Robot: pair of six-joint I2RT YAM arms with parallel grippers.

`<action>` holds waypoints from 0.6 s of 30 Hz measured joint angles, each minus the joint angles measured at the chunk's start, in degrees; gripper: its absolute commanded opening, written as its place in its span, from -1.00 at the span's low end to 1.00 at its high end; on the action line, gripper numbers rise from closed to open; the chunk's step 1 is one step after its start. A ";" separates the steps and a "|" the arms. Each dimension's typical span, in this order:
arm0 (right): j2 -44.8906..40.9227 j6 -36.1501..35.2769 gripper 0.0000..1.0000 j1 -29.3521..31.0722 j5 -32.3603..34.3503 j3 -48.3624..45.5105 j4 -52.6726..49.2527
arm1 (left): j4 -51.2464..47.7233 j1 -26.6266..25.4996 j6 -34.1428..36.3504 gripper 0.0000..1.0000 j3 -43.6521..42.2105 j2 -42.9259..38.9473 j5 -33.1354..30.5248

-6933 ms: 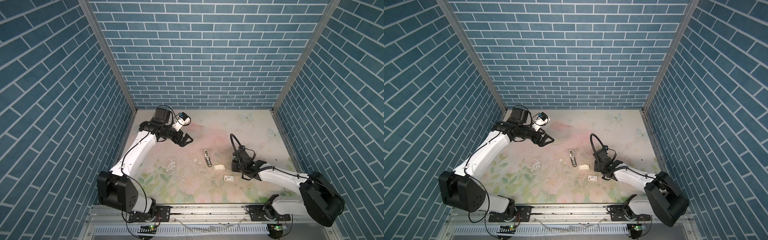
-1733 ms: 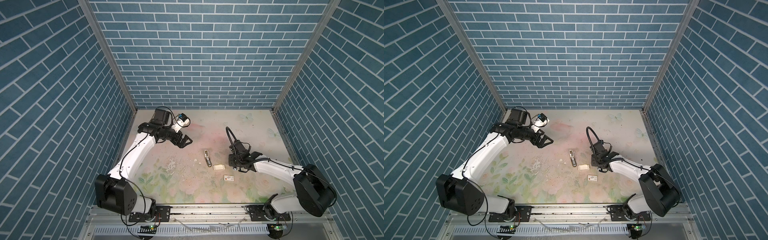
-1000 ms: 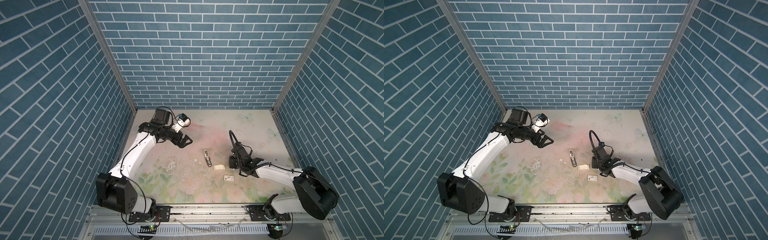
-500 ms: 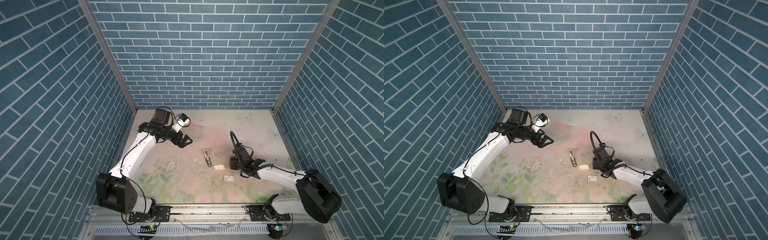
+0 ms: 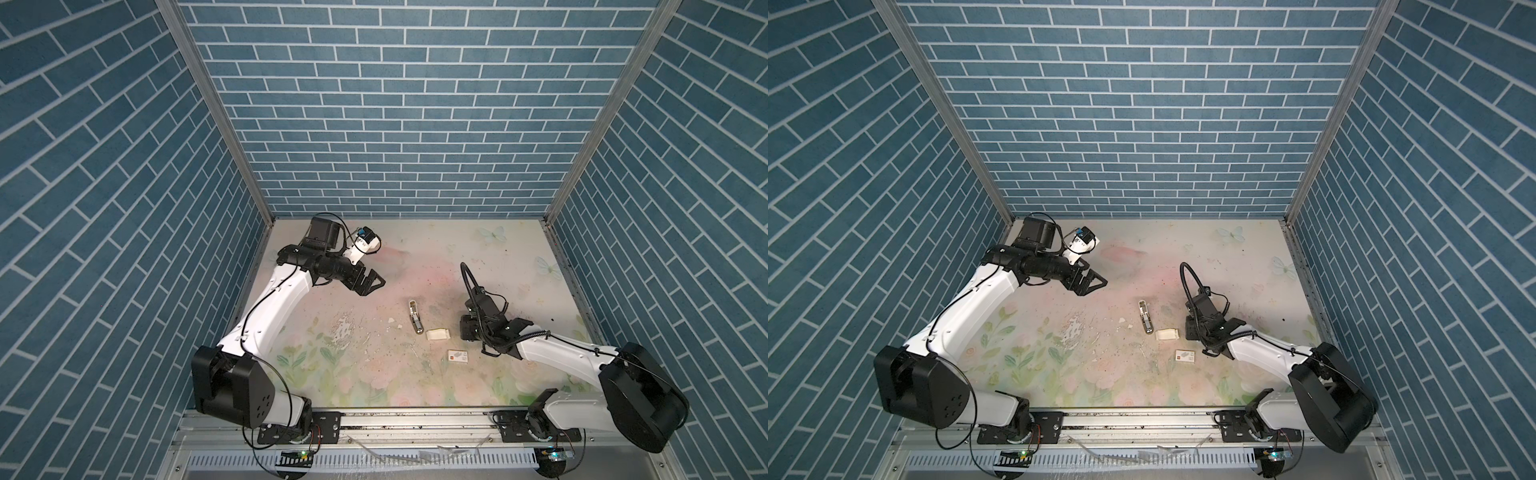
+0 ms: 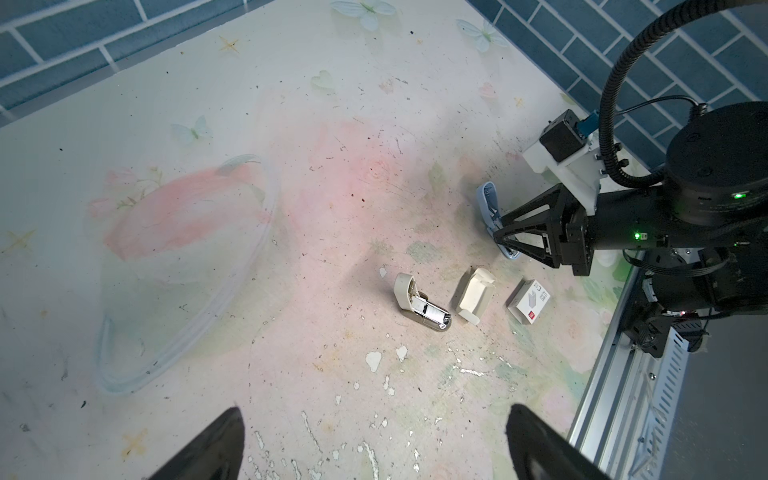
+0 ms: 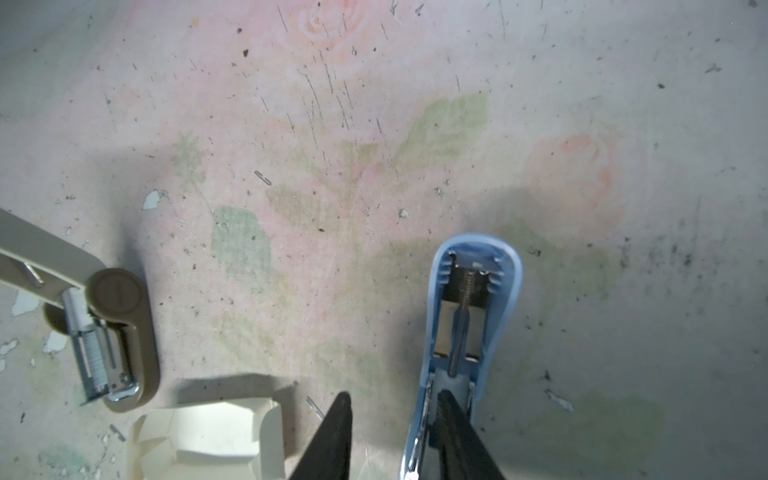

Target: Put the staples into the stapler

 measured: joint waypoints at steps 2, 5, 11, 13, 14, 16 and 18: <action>-0.31 0.00 -0.28 0.02 0.02 0.44 -0.33 | 0.02 0.00 0.00 0.99 -0.13 -0.07 -0.02; -0.37 0.00 -0.28 0.09 0.02 0.85 -0.90 | 0.02 0.00 -0.02 0.99 -0.50 -0.28 0.00; -0.20 0.00 -0.28 0.11 0.02 1.01 -1.14 | 0.09 0.00 -0.02 0.99 -0.79 -0.76 0.00; 0.26 0.00 -0.28 0.11 0.02 0.98 -1.09 | 0.15 0.00 -0.04 0.99 -0.85 -0.83 0.00; 0.61 0.00 -0.28 0.11 0.00 0.98 -1.11 | 0.13 0.00 -0.04 0.99 -0.87 -0.83 0.00; 1.40 0.00 -0.27 0.11 0.02 0.98 -1.09 | 0.15 0.00 -0.11 0.99 -0.92 -0.83 0.02; 1.99 -0.02 -0.26 0.11 0.04 0.98 -1.09 | 0.17 0.00 -0.13 0.99 -0.96 -0.85 0.07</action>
